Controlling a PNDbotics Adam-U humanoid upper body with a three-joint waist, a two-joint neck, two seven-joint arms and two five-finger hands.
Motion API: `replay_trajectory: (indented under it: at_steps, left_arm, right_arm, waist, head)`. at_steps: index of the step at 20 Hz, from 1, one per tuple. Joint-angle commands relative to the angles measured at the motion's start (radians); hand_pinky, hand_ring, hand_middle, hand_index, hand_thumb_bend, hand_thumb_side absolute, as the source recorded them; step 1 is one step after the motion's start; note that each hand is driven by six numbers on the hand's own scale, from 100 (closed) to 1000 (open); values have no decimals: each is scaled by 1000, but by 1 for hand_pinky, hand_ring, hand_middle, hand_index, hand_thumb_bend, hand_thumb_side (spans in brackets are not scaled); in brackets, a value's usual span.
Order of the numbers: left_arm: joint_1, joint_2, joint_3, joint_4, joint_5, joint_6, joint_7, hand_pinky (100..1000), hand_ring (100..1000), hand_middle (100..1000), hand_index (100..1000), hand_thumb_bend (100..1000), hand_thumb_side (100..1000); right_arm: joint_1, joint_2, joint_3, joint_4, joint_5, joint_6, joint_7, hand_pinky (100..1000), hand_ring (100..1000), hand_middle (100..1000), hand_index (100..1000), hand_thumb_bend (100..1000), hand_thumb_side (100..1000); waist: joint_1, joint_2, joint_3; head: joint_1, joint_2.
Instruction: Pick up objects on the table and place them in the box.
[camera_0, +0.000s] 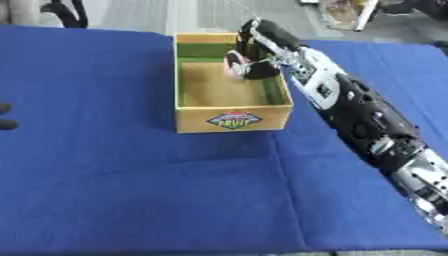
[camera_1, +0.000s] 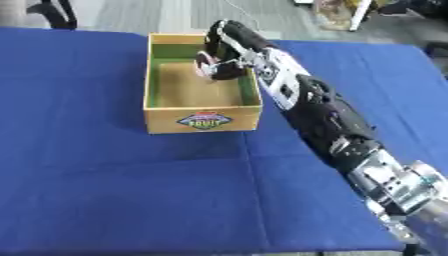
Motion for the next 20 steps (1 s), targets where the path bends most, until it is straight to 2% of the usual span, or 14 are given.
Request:
replay_trajectory:
  at_steps: [1,4,5,9,15,18,19,20]
  left_arm:
    - [-16,6,-1,-21,-1,-2,-5,689,750,582,725,299,548]
    - [-16,5,-2,-21,-1,-1,-5,689,750,582,724,300,549]
    - [-16,5,-1,-21,-1,-1,-5,689,750,582,724,300,549]
    - [-14,5,0,-21,-2,-2,-3,689,750,582,724,302,548]
    - [-7,8,4,-17,-3,-1,0,690,751,582,724,304,547]
    - [-5,10,5,-17,-4,-2,2,690,751,582,724,304,547]
    - [-5,10,6,-16,-4,-2,3,689,750,581,724,304,547]
    - [-2,11,8,-15,-4,-1,5,689,750,581,724,306,546]
  right_arm:
    - [-16,2,3,26,71,-30,21,459,665,518,643,100,332]
    - [-13,14,6,44,126,-61,60,510,717,580,706,114,366]
    - [-12,15,5,45,137,-70,70,534,744,626,756,137,370]
    - [-10,7,-3,23,133,-81,82,556,769,671,797,124,351]
    - [-6,-45,-16,-94,11,-59,75,552,773,661,793,100,295]
    - [2,-71,-18,-155,-54,-33,82,552,773,661,793,100,295]
    - [2,-74,-19,-166,-64,-26,86,555,781,666,790,100,588]
    - [8,-86,-30,-183,-77,-26,81,555,784,658,788,100,234]
  waist:
    - [7,-12,2]
    - [7,-11,2]
    - [7,-11,1]
    - [7,-14,-8]
    - [6,-23,-30]
    - [6,-25,-37]
    - [6,-26,-38]
    - [5,-29,-49]
  head:
    - [-5,-9]
    - [-4,-9]
    - [-3,-9]
    - [1,-8]
    - [14,-3]
    - [18,-2]
    - [20,-1]
    - [29,1]
